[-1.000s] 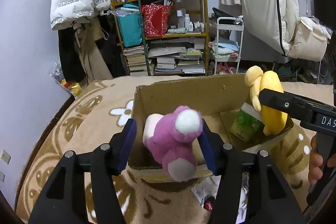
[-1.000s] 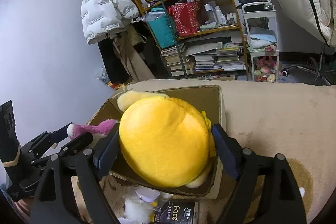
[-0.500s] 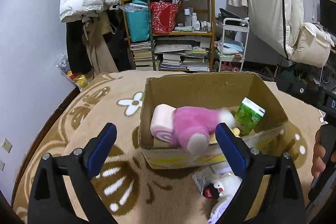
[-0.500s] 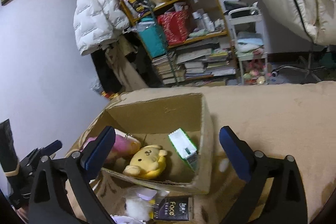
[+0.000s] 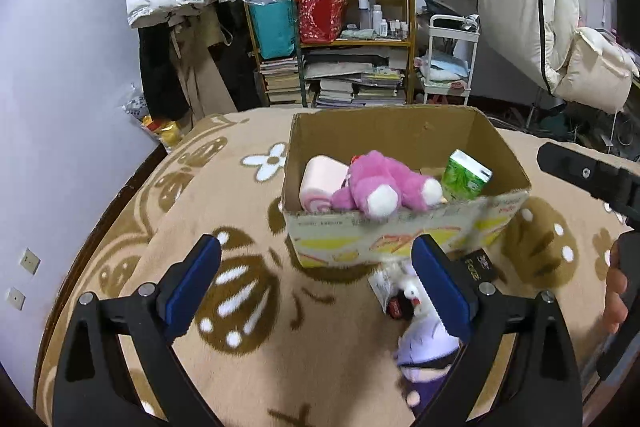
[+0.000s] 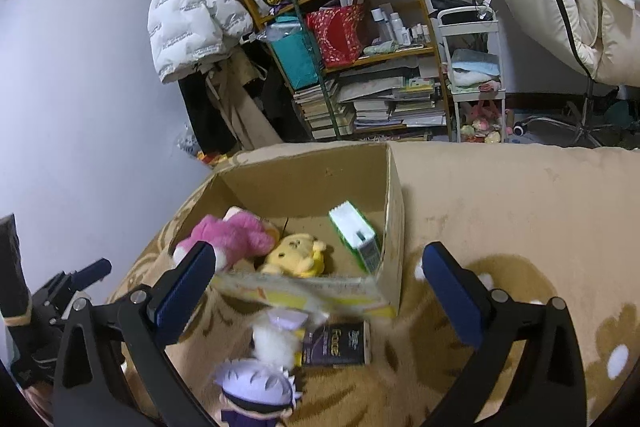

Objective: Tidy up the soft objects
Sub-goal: 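Grasp the white-haired doll with the left tool while the right grasps the black Face tissue pack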

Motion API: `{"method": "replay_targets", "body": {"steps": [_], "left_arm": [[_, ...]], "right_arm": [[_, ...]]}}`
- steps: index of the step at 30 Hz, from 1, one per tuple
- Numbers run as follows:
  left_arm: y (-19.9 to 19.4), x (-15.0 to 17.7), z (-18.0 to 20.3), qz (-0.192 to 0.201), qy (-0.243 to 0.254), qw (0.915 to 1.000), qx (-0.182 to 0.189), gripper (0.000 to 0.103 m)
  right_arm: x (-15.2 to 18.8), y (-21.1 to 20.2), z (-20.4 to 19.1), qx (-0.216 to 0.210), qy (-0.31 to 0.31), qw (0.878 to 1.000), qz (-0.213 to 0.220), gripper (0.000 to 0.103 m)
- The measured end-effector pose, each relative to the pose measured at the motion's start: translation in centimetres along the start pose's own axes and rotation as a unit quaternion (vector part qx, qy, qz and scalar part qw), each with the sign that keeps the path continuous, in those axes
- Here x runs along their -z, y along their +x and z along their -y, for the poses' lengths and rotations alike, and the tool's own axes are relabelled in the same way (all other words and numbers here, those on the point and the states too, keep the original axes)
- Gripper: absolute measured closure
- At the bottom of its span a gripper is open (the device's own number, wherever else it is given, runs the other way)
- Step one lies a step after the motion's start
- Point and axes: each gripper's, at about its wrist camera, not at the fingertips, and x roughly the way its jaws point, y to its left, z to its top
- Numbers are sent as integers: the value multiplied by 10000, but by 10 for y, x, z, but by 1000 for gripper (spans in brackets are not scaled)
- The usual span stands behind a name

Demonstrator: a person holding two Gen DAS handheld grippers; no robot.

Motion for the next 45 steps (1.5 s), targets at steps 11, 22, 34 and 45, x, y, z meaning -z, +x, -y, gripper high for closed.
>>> {"method": "replay_targets", "body": {"steps": [11, 22, 34, 45], "left_arm": [[-20, 20, 5, -379, -135, 9987, 324, 8], [9, 36, 25, -878, 26, 9944, 585, 8], [56, 41, 42, -1494, -29, 9857, 783, 8], [88, 56, 68, -2125, 139, 9711, 1080, 8]], "right_arm": [[22, -16, -10, 85, 14, 9992, -395, 0], [31, 5, -3, -30, 155, 9965, -818, 0], [42, 40, 2, 119, 109, 9904, -1376, 12], [57, 76, 16, 275, 285, 9782, -2041, 12]]}}
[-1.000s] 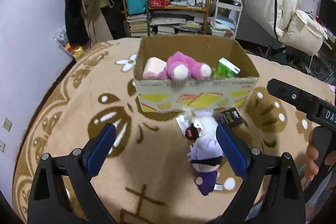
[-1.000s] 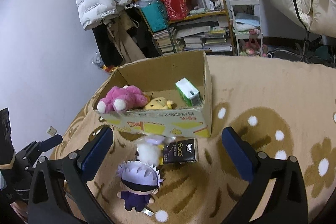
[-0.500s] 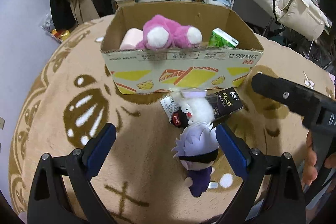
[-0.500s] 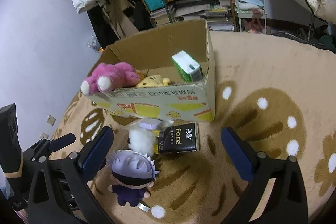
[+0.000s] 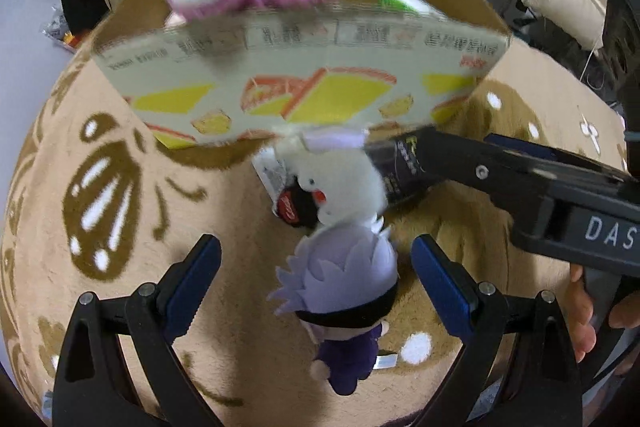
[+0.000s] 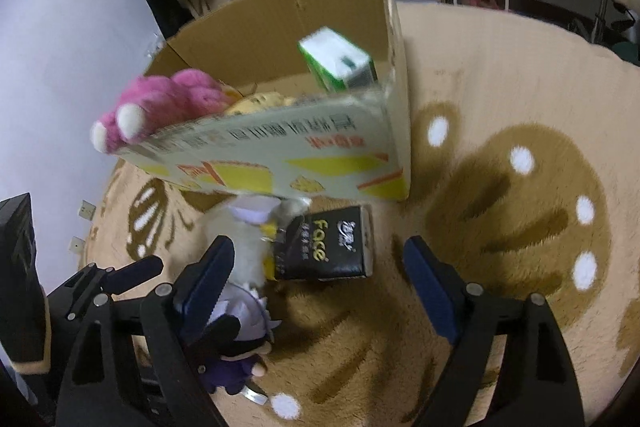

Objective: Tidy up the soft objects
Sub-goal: 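Grasp the white-haired doll with the left tool while the right grasps the black Face tissue pack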

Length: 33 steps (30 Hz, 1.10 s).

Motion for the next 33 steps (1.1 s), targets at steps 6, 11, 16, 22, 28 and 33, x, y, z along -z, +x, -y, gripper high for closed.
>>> {"method": "replay_targets", "body": {"steps": [6, 11, 16, 22, 28, 33], "left_arm": [[18, 3, -2, -369, -224, 9987, 287, 25], [24, 5, 1, -464, -280, 9964, 652, 45], [21, 9, 11, -401, -124, 9972, 612, 54], [9, 7, 4, -138, -84, 9998, 86, 54], [10, 0, -3, -133, -135, 9996, -222, 54], [4, 1, -16, -120, -189, 9988, -425, 54]], "right_arm": [[4, 11, 2, 126, 30, 9997, -197, 12], [3, 26, 4, 48, 93, 9990, -438, 12], [1, 39, 0, 10, 77, 9982, -587, 12], [0, 44, -5, 42, -2, 9983, -579, 12], [1, 52, -12, 166, -228, 9974, -656, 12], [5, 58, -22, 456, -539, 9950, -712, 17]]}}
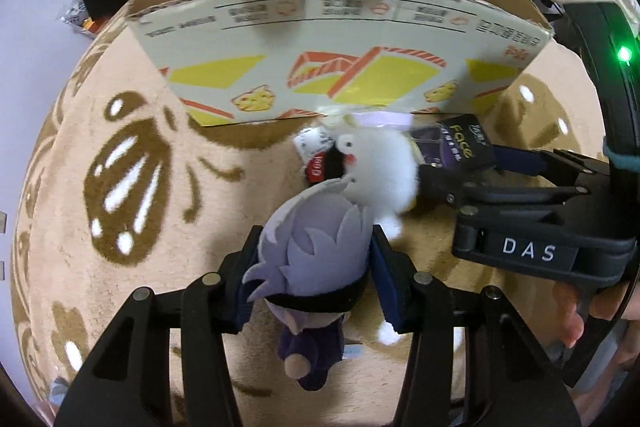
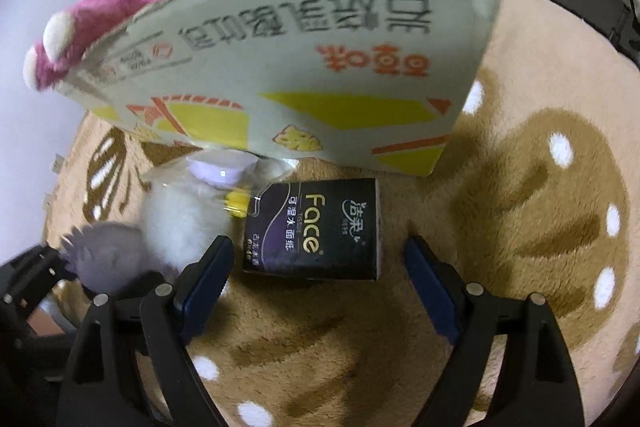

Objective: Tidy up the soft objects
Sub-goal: 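Grasp the white-haired doll with the left tool while the right grasps the black Face tissue pack, then lift the doll and tissue pack over the box and release both inside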

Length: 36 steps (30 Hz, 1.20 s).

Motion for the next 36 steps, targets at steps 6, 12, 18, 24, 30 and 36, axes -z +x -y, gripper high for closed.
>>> {"method": "replay_targets", "body": {"steps": [6, 12, 18, 24, 30, 36], "left_arm": [[-23, 2, -13, 452, -59, 9989, -81, 54], [-50, 10, -12, 887, 16, 9958, -213, 54], [-71, 4, -20, 1324, -159, 9901, -441, 54], [-93, 6, -30, 2017, -215, 9769, -679, 54], [-120, 3, -32, 2706, -273, 9592, -769, 54], [-135, -13, -45, 3065, -443, 9475, -792, 54]], "right_arm": [[1, -7, 5, -72, 191, 9998, 57, 34], [7, -26, 1, -134, 180, 9996, 194, 35], [19, -69, 7, -345, 190, 9970, 668, 35], [21, -109, 12, -435, 126, 9913, 1237, 35], [25, -127, 1, -427, -27, 9836, 1752, 35], [21, -149, -4, -507, -82, 9702, 2367, 35]]}}
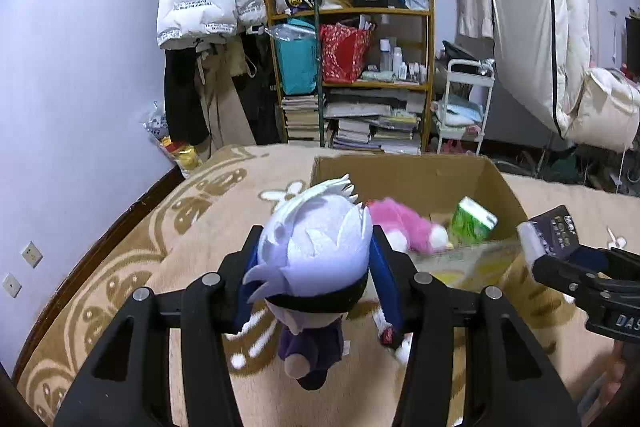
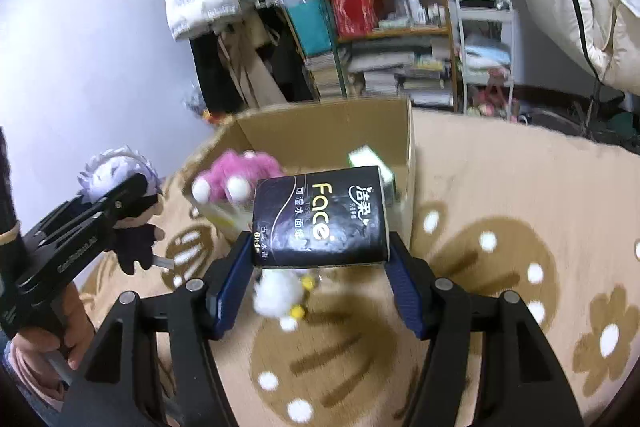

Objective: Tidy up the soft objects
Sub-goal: 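Lift the doll and tissue pack over the box and release both inside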

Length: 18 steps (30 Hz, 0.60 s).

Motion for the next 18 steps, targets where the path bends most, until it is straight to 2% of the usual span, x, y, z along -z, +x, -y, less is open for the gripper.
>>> {"method": "replay_targets", "body": {"steps": [5, 8, 18], "left_arm": [[9, -16, -6, 129, 22, 9999, -17, 54], [17, -23, -7, 59, -41, 10000, 68, 54], [42, -41, -4, 77, 16, 9999, 149, 54]], "right_arm": [[-11, -5, -3, -82, -79, 9991, 401, 35], [-18, -2, -4, -92, -119, 9986, 510, 35], [-30, 24, 0, -135, -215, 9983, 525, 35]]}}
